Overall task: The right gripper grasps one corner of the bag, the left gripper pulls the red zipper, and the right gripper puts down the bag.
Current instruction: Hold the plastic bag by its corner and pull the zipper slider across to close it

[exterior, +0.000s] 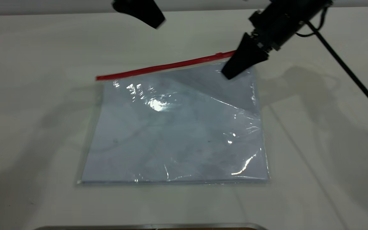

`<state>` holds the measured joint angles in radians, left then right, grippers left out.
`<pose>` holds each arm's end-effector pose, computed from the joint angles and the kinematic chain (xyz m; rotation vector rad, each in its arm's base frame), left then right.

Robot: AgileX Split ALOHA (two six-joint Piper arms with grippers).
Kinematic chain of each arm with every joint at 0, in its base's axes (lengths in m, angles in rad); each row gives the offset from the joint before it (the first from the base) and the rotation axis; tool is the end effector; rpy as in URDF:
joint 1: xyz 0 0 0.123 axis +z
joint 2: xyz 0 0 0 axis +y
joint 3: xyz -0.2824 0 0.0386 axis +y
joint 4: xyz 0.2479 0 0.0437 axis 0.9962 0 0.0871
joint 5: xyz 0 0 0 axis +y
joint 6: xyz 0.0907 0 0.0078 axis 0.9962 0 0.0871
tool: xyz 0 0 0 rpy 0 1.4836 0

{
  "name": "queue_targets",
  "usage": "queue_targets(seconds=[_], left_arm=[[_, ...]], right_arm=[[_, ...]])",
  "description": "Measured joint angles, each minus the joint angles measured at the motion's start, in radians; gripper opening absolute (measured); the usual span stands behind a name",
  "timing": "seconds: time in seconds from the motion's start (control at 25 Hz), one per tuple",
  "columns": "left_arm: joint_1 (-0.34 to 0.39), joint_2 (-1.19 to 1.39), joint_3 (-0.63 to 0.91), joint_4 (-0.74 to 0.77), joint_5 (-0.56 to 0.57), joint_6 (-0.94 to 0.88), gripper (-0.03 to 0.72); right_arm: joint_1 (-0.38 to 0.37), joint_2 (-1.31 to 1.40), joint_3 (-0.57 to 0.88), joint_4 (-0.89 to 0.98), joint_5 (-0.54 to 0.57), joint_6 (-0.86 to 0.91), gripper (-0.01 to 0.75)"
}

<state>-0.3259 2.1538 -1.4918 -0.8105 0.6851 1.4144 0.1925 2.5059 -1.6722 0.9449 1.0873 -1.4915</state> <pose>0.4106 -0.1829 0.1479 1.4107 2.1151 -0.4777 0.4272 0.1499 0.0421 -1.4039 2.2749 1.0641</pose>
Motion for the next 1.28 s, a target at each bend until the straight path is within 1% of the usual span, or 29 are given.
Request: queue_targets(seconds=[0.2,0.36,0.56,0.84,1.12,1.28], left_arm=[[-0.042,0.053,-0.02,-0.034,0.0,0.02,0.515],[-0.066,0.089,-0.02,-0.099,0.0,0.065,0.515],[-0.069,0.12,-0.02,-0.192,-0.008,0.137,0.515],[-0.069,0.152,-0.021,-0.291,-0.021,0.211,0.476],[-0.069,0.166,-0.021,-0.307,-0.023,0.232,0.43],[-0.069,0.171,-0.021,-0.32,-0.023,0.233,0.425]], right_arm=[[0.034,0.0,-0.028,0.005,-0.033,-0.011,0.034],[0.036,0.0,-0.028,0.018,-0.039,-0.04,0.034],[0.036,0.001,-0.028,0.033,-0.038,-0.062,0.034],[0.036,0.001,-0.029,0.04,-0.007,-0.092,0.034],[0.036,0.001,-0.03,0.042,0.006,-0.106,0.034],[0.036,0.001,-0.03,0.053,0.011,-0.11,0.034]])
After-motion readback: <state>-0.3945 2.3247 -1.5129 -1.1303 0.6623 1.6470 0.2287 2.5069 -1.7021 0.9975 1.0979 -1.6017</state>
